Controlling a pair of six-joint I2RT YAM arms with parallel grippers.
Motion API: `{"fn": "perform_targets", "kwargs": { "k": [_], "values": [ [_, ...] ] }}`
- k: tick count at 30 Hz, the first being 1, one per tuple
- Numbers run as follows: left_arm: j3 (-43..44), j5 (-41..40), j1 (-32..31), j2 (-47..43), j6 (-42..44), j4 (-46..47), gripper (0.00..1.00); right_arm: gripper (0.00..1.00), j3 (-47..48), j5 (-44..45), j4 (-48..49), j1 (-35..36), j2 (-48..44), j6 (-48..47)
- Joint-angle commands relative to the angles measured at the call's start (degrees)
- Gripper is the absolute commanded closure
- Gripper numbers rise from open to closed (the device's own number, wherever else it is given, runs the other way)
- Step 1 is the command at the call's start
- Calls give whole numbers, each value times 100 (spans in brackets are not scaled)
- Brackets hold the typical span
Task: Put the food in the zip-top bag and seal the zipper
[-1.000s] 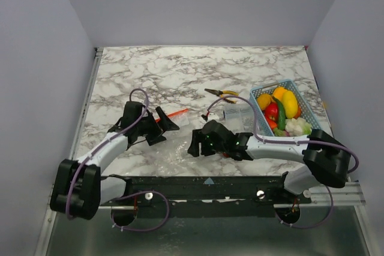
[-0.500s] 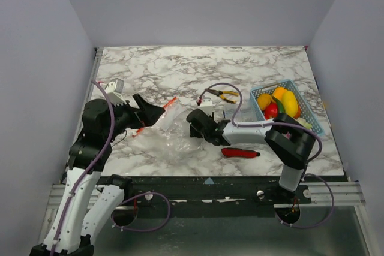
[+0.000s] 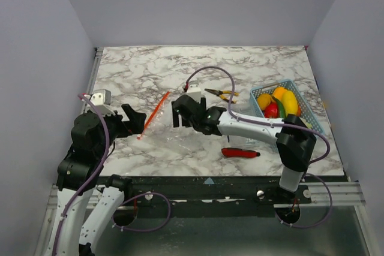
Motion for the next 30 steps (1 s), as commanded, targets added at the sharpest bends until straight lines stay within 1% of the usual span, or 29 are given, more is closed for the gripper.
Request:
{"fn": "perform_targets", "kwargs": {
  "k": [1,3,6,11,12,13,16,17,19,20,22,24,26,28,30],
  "values": [
    [-115,-905,16,-274,487,73,1,14,-295,-767,84,876,-79,768],
    [-197,-963,16,-264,629,135,1,20,-529,-924,595,1115,-46,544],
    [-308,-1012,9,-293,776,164,2,32,-799,-885,613,1223,35,627],
    [-693,-1049,-19,-674,857,397,1,54,-1890,-57,692,1221,-134,593],
    [-767,-1045,-34,-745,866,438,1,58,-2087,18,706,1221,-216,527],
    [-843,-1061,-51,-799,875,481,1,58,-2340,-11,791,1223,-337,393],
    [-931,-1136,-106,-888,895,573,1,58,-2845,-164,862,1221,-830,-17],
    [-935,-1143,-114,-901,899,615,2,56,-2954,-359,975,1221,-1033,-141],
    [-991,-1108,-116,-912,911,705,1,49,-3021,-647,1226,1225,-1390,-313],
    [-989,-1109,-116,-902,912,701,1,48,-2918,-748,1269,1223,-1478,-346],
    [-967,-1198,-116,-905,906,656,2,48,-2550,-866,1191,1221,-1467,-95],
    [-960,-1328,-116,-969,882,627,1,38,-2115,-768,1009,1226,-1315,322],
    [-943,-1549,-116,-1076,849,578,1,24,-1715,-455,832,1221,-1088,805],
    [-928,-1847,-116,-1229,773,522,1,18,-1240,73,544,1221,-736,1351],
    [-943,-2142,-116,-1386,699,493,1,15,-442,492,-4,1225,-194,1832]
  ]
}}
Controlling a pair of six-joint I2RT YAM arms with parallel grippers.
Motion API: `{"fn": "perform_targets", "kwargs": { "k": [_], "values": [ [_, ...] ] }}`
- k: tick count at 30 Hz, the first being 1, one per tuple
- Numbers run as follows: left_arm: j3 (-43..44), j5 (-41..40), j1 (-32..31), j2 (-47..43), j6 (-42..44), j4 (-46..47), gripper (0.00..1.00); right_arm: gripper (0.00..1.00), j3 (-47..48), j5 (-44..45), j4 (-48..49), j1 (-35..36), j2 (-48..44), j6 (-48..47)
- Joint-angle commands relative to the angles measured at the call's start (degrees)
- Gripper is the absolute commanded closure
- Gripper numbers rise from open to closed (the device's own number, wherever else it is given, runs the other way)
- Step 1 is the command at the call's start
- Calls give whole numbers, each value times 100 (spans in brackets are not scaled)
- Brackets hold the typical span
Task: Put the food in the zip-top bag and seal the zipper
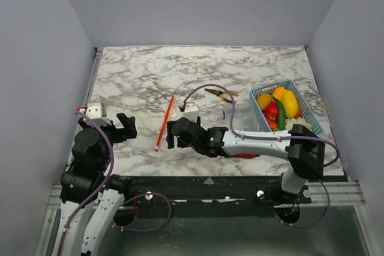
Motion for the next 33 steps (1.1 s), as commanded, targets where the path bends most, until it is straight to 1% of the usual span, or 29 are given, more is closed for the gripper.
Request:
{"fn": "perform_targets", "kwargs": {
  "k": [1,4,5,7,10,12,14,18,20,22,24,27,28,29,31,33],
  "values": [
    [3,-901,-13,-392,-143,-39,1,14,1438,1105,-1230,-16,1096,1341],
    [-14,-1012,-13,-553,-182,-47,1,9,2704,1685,-2014,-25,2008,1711],
    [-21,-995,-13,-578,-173,-42,1,8,2973,1789,-2178,-50,2226,1809],
    [-16,-965,-13,-625,-165,-38,1,8,3325,1889,-2240,-128,2599,1907],
    [-19,-958,-13,-671,-164,-45,1,10,3607,2015,-2444,-314,3067,2153],
    [-29,-925,-13,-694,-164,-46,1,14,3745,2014,-2432,-416,3340,2069],
    [-37,-884,-13,-708,-164,-20,2,19,3897,2049,-2183,-447,3600,1612],
    [-41,-786,-13,-689,-148,2,1,36,4448,2086,-2099,-447,4256,838],
    [-39,-757,-13,-675,-139,2,2,38,4558,2157,-2291,-447,4415,823],
    [-40,-740,-13,-650,-130,11,1,42,4371,2113,-2249,-447,4362,802],
    [-48,-716,-13,-632,-129,8,1,48,3967,1865,-1887,-442,4144,693],
    [-58,-690,-13,-586,-120,30,1,67,3138,994,-639,-447,3538,96],
    [-65,-670,-13,-559,-112,40,1,72,2833,793,-341,-446,3328,2],
    [-75,-637,-13,-525,-107,55,2,79,2602,596,-7,-447,3081,-84],
    [-85,-489,-21,-403,-88,89,1,90,2075,349,521,-447,2639,-254],
    [-65,-277,-22,-288,-63,94,2,98,1704,139,894,-451,2242,-377]
  ]
}}
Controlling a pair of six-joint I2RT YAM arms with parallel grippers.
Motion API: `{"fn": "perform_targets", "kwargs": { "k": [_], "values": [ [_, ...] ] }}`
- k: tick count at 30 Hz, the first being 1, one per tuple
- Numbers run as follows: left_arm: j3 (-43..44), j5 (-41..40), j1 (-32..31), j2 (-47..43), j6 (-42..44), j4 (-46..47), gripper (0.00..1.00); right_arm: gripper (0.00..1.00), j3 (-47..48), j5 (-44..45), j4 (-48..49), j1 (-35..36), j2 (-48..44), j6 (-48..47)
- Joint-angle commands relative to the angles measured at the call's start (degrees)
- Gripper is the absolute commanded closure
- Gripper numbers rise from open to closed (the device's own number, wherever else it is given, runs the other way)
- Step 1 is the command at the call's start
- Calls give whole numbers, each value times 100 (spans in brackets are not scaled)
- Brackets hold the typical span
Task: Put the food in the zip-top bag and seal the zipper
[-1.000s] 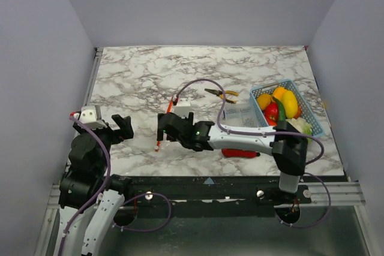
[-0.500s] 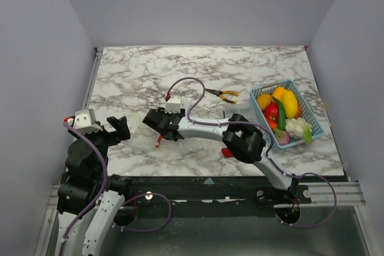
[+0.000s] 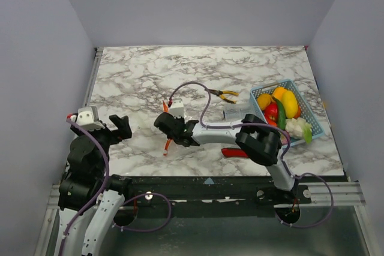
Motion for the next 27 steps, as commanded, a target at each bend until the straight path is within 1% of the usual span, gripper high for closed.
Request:
{"fn": "perform_targets", "kwargs": {
  "k": [1,3,6,9,11,12,13,14,15,16,17,19,22,24,27],
  "values": [
    [-73,552,-22,306,102,138,1,100,-773,-975,1324,33,-868,-500],
    [-87,826,-22,398,118,172,1,100,-1087,-1210,1608,31,-1255,-525],
    [-34,1517,-22,556,63,149,2,100,-1565,-1722,1977,1,-1789,-405],
    [-66,2550,-22,708,-380,112,2,100,-2208,-2410,2588,-37,-2429,-291],
    [-202,3299,-22,789,-689,297,2,98,-2612,-2825,3099,-55,-2779,-242],
    [-301,3703,-22,838,-804,450,3,98,-2773,-3002,3295,-66,-2913,-190],
    [-365,3935,-22,906,-897,589,5,98,-2882,-3122,3423,-73,-3001,-152],
    [-442,4172,-22,985,-939,681,10,98,-2983,-3245,3560,-67,-3078,-153],
    [-487,4311,-22,1096,-945,757,18,98,-3041,-3318,3607,-74,-3120,-134],
    [-518,4350,-22,1212,-933,800,26,98,-3103,-3349,3632,-74,-3154,-91],
    [-523,4335,-22,1305,-936,797,32,98,-3173,-3375,3722,-74,-3180,-63],
    [-510,4364,-22,1520,-912,790,40,98,-3346,-3414,3953,-74,-3202,14],
    [-415,4255,-22,1897,-905,656,58,98,-3439,-3468,4081,-69,-3147,25],
    [-379,4022,-21,2075,-993,592,64,98,-3449,-3470,4111,-75,-3117,-38],
    [-385,3709,-21,2163,-1238,593,65,98,-3420,-3417,4091,-74,-3116,-51]
  ]
}}
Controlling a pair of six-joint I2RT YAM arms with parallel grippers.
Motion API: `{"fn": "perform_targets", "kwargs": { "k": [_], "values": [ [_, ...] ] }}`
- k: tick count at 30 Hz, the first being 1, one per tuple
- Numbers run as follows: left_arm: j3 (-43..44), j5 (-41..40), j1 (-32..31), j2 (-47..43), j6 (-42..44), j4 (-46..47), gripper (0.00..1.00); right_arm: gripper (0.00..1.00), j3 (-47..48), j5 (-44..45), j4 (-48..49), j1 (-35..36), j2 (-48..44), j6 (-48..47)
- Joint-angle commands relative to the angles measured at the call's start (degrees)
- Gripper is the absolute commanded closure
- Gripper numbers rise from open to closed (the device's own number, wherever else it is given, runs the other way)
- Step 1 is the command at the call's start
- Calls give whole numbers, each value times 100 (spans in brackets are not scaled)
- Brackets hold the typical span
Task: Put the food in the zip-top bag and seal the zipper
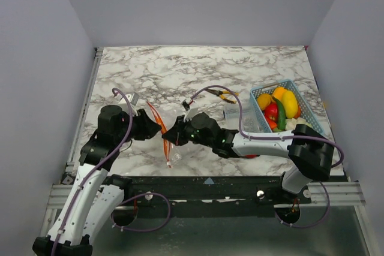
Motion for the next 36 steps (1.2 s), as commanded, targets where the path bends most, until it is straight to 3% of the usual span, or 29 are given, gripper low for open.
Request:
{"fn": "perform_targets", "kwargs": {
  "k": [1,6,12,18,31,34,36],
  "values": [
    [85,-347,-19,91,-413,73,66,98,5,-119,308,-16,-28,-18],
    [-31,-799,-21,-85,-784,186,66,98,48,-57,285,-24,-49,-72],
    [29,-888,-16,90,-818,428,67,98,95,-72,231,-19,-47,-119],
    [152,-954,-20,452,-810,615,76,99,158,-57,111,-20,-113,-229],
    [131,-933,-19,776,-687,720,78,98,349,-357,72,-15,24,-141],
    [164,-863,-15,831,-615,749,85,96,421,-356,29,-15,69,-114],
    [240,-830,-20,879,-560,700,100,94,537,-303,-216,-15,118,-72]
  ]
}}
